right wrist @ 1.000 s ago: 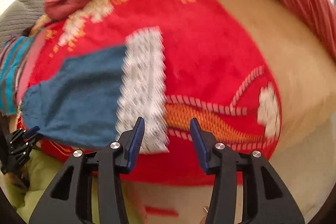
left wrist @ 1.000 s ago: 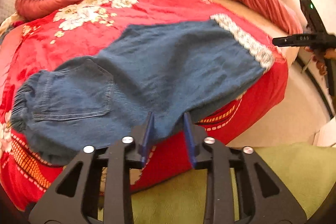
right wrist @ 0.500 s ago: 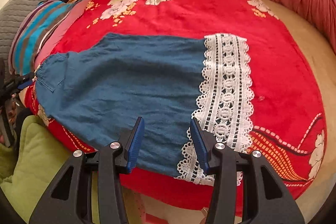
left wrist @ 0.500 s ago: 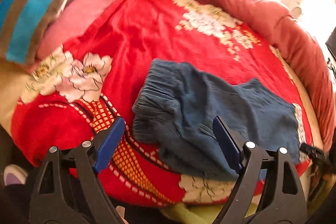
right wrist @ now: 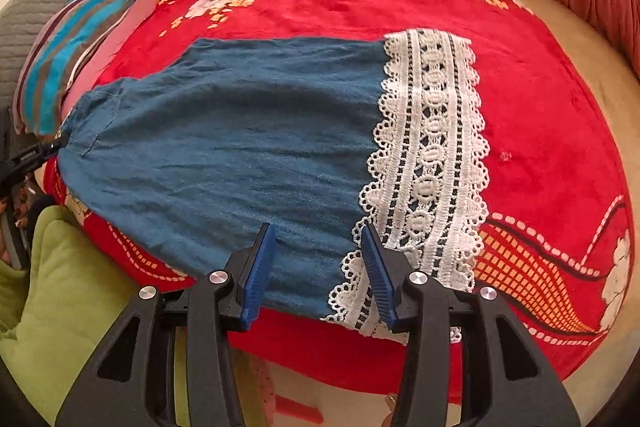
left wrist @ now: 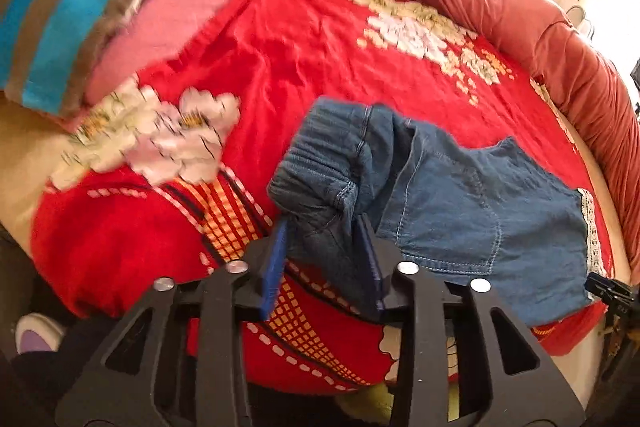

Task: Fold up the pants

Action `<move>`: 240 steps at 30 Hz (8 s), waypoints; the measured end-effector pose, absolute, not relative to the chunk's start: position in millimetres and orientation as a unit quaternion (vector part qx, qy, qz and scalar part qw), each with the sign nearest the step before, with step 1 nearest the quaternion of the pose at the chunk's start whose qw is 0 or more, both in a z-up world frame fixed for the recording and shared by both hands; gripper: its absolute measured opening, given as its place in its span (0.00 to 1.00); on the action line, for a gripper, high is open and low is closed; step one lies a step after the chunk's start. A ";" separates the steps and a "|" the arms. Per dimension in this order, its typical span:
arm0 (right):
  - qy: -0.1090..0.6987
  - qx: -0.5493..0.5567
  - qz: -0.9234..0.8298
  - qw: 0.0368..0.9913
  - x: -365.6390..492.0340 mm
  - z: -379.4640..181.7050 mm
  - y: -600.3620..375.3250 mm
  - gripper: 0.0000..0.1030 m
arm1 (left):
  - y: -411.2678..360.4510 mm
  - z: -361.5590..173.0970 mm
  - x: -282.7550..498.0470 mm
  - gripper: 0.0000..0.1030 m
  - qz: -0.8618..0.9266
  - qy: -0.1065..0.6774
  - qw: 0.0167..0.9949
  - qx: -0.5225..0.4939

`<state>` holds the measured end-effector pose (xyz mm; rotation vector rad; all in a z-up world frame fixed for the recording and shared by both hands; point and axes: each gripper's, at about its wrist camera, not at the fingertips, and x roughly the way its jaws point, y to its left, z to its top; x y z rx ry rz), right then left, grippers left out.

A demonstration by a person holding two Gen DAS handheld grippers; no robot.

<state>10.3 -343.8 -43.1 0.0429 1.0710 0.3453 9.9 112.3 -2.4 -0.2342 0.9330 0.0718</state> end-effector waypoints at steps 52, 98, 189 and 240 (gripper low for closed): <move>0.476 0.141 0.148 0.855 155.0 -71.7 -433.7 0.42 | -82.8 -39.0 180.4 0.56 -0.142 0.535 0.832 0.022; 0.392 -0.024 0.128 0.911 60.3 -9.5 -385.5 0.58 | -1.9 -2.2 77.1 0.86 -0.037 0.450 0.891 0.039; 0.420 0.063 0.087 0.901 4.8 -25.9 -417.1 0.89 | -159.3 51.6 65.0 0.91 -0.187 0.411 0.885 0.110; 0.376 -0.057 0.312 0.871 64.4 0.7 -190.4 0.20 | -19.2 -10.2 185.0 0.58 -0.229 0.504 0.816 -0.167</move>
